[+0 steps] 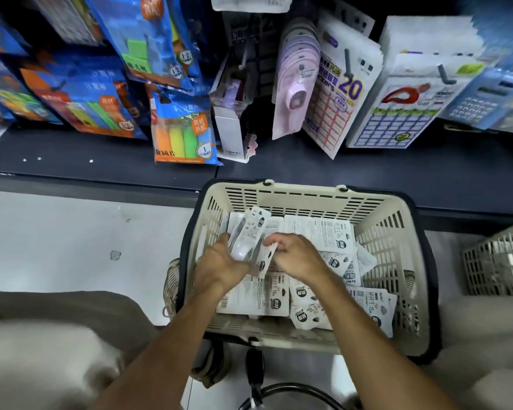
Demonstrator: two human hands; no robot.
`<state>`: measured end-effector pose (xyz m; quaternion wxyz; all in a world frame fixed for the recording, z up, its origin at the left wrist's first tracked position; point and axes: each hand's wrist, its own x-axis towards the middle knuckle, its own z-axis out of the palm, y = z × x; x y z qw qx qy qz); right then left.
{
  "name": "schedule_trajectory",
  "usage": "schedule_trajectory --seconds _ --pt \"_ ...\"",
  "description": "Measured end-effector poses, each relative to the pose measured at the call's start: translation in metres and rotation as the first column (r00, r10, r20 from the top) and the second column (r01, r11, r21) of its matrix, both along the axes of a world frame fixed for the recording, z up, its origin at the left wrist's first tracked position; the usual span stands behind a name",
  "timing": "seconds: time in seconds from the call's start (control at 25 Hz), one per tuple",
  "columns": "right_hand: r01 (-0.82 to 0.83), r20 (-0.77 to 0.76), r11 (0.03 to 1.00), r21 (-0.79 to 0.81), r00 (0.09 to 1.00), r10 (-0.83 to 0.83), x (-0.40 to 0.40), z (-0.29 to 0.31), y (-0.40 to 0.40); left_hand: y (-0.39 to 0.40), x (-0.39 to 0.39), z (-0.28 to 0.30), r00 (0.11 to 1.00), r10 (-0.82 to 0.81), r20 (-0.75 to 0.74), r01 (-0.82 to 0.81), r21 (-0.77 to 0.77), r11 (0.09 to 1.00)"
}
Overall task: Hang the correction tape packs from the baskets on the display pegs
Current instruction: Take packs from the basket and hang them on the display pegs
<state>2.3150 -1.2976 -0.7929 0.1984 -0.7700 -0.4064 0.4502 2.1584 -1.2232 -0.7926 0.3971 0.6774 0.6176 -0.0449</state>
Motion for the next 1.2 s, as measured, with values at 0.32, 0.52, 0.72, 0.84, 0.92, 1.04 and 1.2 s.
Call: schedule_trajectory --seconds 0.32,0.52,0.72,0.84,0.92,1.04,1.2 --pt "-0.053 -0.191 0.998 0.018 0.98 0.056 0.07 0.08 0.023 0.014 -0.005 0.007 0.868 0.273 0.414 -0.137 -0.33 0.934" --pt "0.168 -0.3 0.966 -0.197 0.927 -0.223 0.042 0.036 0.006 0.008 -0.003 0.007 0.804 0.406 0.435 -0.015 -0.667 0.744" --pt "0.248 -0.187 0.94 -0.234 0.937 -0.294 0.024 -0.007 0.001 0.002 -0.009 -0.007 0.905 0.294 0.307 0.017 -0.718 0.696" --pt "0.441 -0.305 0.875 -0.201 0.82 -0.484 0.003 -0.02 -0.003 -0.003 -0.008 -0.008 0.961 0.124 0.249 0.048 -0.587 0.808" --pt "0.702 -0.384 0.691 -0.174 0.598 -0.704 0.0 -0.03 -0.005 -0.002 -0.006 -0.008 0.959 0.161 0.233 -0.008 -0.545 0.838" --pt "0.834 -0.191 0.535 -0.136 0.508 -0.84 0.01 -0.043 -0.004 0.0 -0.001 -0.008 0.945 0.214 0.248 -0.049 -0.539 0.841" --pt "0.628 -0.465 0.746 -0.22 0.605 -0.646 -0.001 -0.032 0.013 0.0 -0.007 -0.017 0.903 0.309 0.299 -0.134 -0.486 0.864"
